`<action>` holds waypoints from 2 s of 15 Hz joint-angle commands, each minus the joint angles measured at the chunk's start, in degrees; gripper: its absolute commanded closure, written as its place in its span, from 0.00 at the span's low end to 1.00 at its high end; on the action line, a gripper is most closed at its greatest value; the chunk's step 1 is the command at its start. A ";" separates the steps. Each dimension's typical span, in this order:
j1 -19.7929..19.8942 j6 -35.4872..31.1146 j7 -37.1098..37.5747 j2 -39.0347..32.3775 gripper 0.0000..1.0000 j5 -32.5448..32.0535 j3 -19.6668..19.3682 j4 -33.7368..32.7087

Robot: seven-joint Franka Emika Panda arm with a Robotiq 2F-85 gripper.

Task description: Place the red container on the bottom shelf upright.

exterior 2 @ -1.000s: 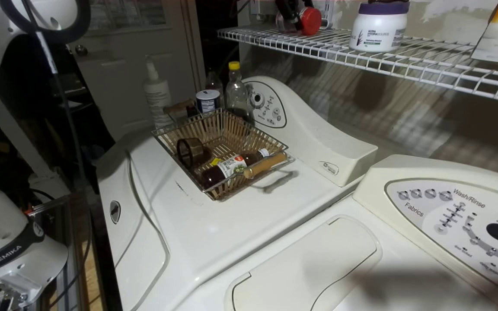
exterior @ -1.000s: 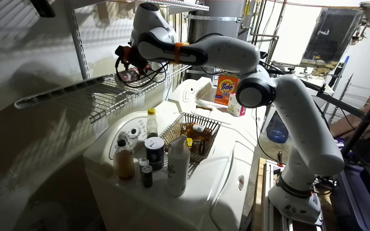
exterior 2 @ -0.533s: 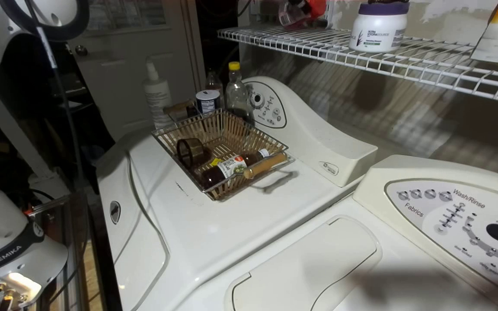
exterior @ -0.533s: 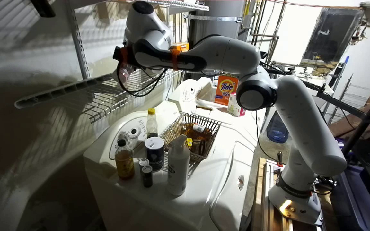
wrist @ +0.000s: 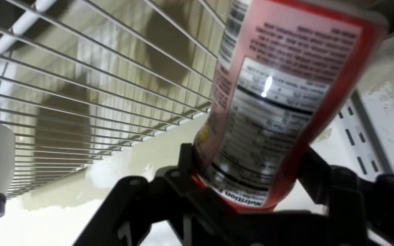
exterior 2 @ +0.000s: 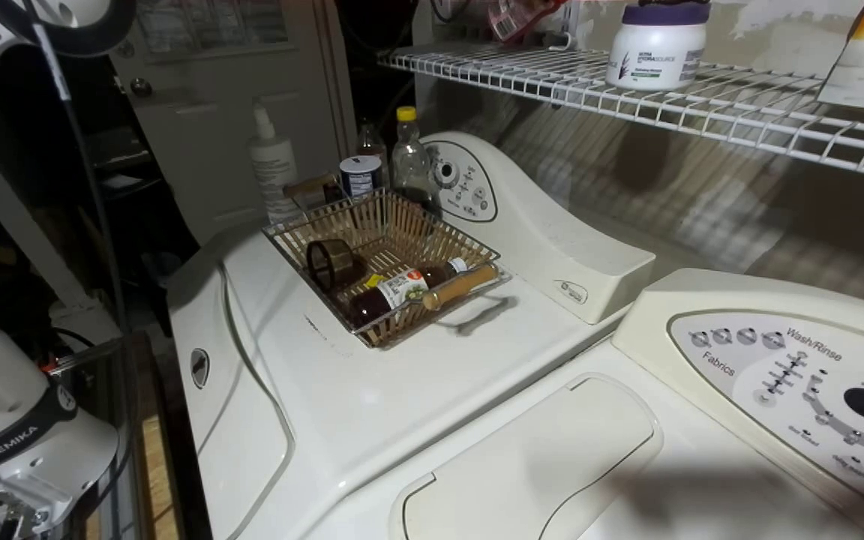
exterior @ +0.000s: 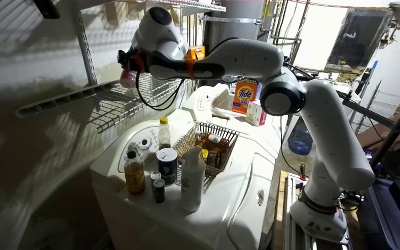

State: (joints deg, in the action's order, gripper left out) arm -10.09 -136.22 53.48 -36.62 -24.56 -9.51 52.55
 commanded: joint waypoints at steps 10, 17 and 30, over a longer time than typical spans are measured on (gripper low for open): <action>0.69 -32.12 -19.77 17.66 0.51 -7.53 -1.04 32.93; 0.85 -36.60 -19.85 17.12 0.26 -7.94 -2.27 34.49; 8.96 -52.98 -39.56 17.82 0.51 2.49 10.37 42.18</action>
State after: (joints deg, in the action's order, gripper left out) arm -3.71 -182.48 24.98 -20.11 -30.54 -3.35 90.06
